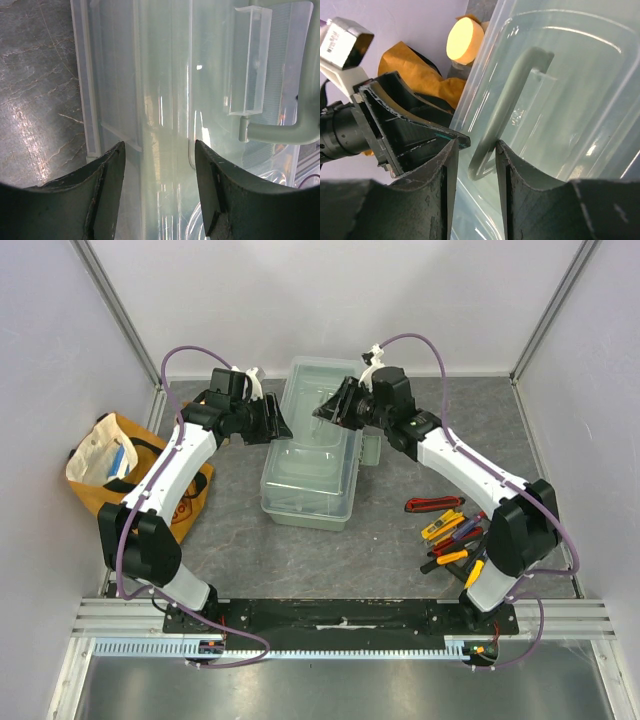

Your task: Pack the tool kit

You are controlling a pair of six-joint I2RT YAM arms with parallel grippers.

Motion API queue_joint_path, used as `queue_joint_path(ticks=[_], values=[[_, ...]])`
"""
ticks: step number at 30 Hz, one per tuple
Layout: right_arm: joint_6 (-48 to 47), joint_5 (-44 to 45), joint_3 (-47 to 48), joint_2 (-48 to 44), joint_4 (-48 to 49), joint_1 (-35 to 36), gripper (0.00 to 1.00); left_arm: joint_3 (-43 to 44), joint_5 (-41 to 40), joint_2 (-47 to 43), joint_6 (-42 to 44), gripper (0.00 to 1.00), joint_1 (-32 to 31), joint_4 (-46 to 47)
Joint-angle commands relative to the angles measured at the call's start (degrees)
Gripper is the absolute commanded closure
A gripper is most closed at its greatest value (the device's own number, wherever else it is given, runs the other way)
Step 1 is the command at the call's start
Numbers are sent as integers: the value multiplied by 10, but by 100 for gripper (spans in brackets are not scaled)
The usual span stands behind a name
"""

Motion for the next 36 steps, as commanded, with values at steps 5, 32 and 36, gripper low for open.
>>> queue_joint_path(ticks=[5,32,36], values=[[-27,37,43,28,-79,24,57,-10,52,3,-16,39,-16,-7],[-197,317,198,38,-193,68,100,22,78,20,-132,10,-42,106],[-224,329,218,39,-191,72,100,35,22,-16,-143,8,-30,104]])
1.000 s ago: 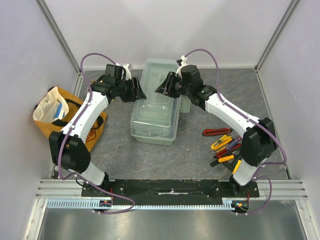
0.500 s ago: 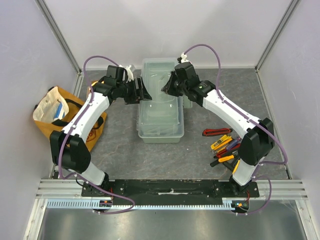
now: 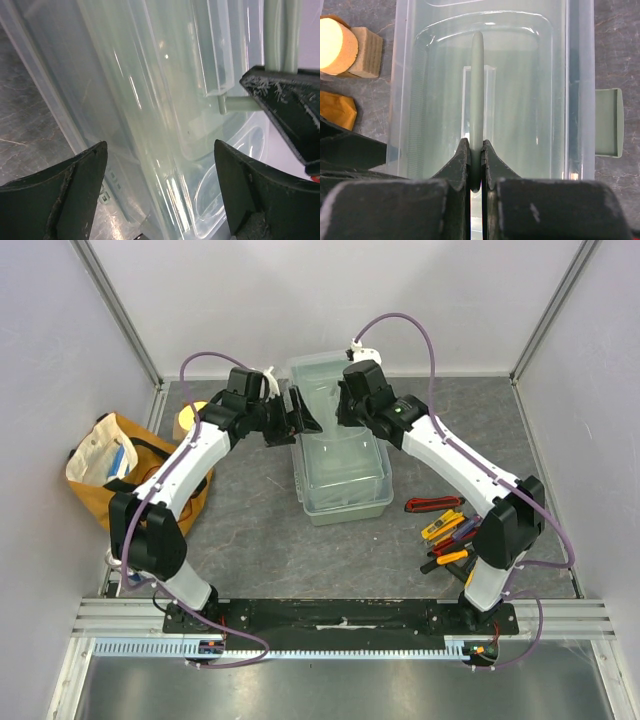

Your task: Pack the tool kit

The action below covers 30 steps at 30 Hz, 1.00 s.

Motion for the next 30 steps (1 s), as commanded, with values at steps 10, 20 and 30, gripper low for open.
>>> queue_joint_path(ticks=[10,20,30], values=[[-92,47,72,-9,79,39,100,93,-74,-44,-82,8,18,63],[-157,125,77,0,86,86,100,221,0,82,-166,13,18,42],[-230,208,94,28,100,140,100,244,22,113,-151,35,17,-7]])
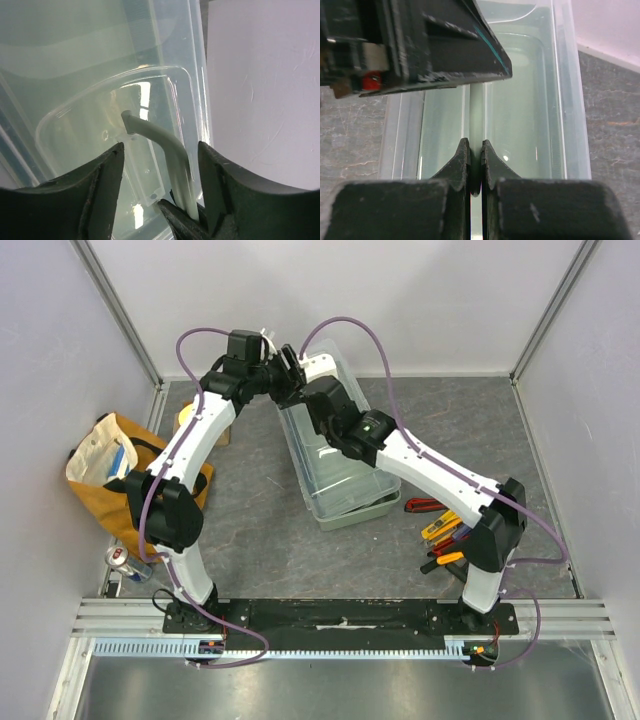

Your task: Pack the tool kit

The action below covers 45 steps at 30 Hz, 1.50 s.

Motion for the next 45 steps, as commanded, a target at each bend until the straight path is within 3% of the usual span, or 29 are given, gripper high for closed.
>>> queue_joint_path(ticks=[1,5,8,12,16,21,24,29,39,45], values=[[-62,58,51,7,74,33,100,32,31,-2,-3,40,0,-19],[-81,94,62,20,75,50,100,28,25,-6,17,52,0,-43],[-110,108,66,29,75,61,100,29,25,-5,26,67,0,-54],[-106,113,62,26,75,67,90,31,20,0,38,98,0,-67],[-94,105,52,13,76,67,77,34,13,-1,51,98,1,-73],[-87,104,30,-13,74,66,36,42,19,-2,66,98,7,-78],[-67,98,13,-38,72,66,24,50,23,-5,76,98,10,-84],[-14,74,-8,-81,52,34,22,60,42,-15,84,98,15,-84],[211,-25,-104,-160,18,-150,24,59,80,-57,93,98,37,-81],[256,-179,-165,-157,39,-238,28,56,114,-78,100,98,64,-81]])
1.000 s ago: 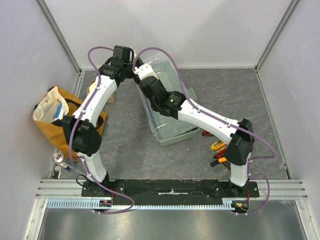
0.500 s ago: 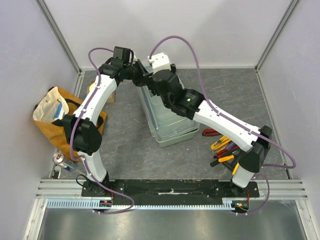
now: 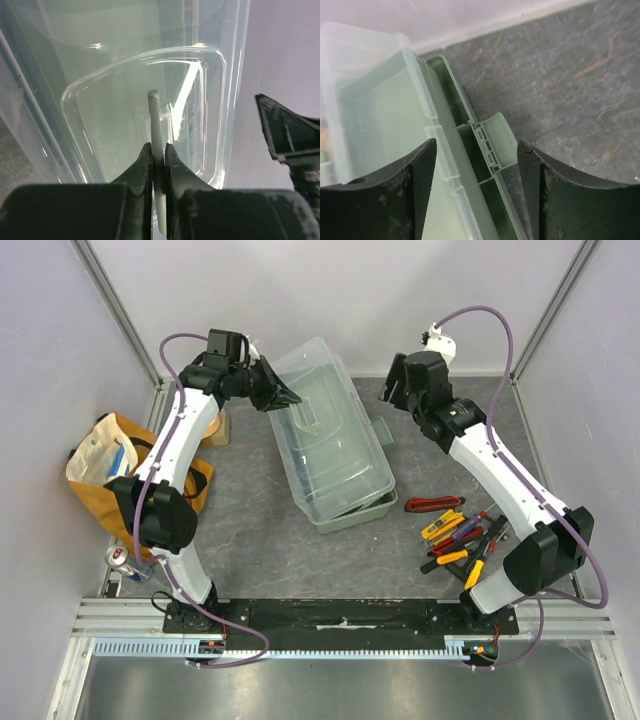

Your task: Pack the tool kit

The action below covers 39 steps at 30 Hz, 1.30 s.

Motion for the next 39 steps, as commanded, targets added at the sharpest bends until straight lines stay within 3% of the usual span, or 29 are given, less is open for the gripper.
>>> queue_joint_path(ticks=[1,7,12,19,23,31,34,39], values=[[51,-143,-36,1,16,-34,28,25,59,-69,76,98,21,63],[-57,-273,-52,53,34,-47,28,-5,85,-94,89,98,50,63],[-79,-333,-51,83,35,-48,33,-36,105,-111,105,98,73,63],[-52,-288,-82,53,65,-48,23,-97,149,-142,107,98,116,95],[-46,-298,-120,9,75,-53,23,-104,154,-147,101,98,129,101],[-76,-425,-247,-87,55,-63,35,-100,161,-146,95,98,134,106],[-101,-468,-266,-90,32,-61,47,-102,162,-145,95,98,134,106],[-134,-449,-287,-94,17,-45,50,-103,161,-144,94,98,134,106]])
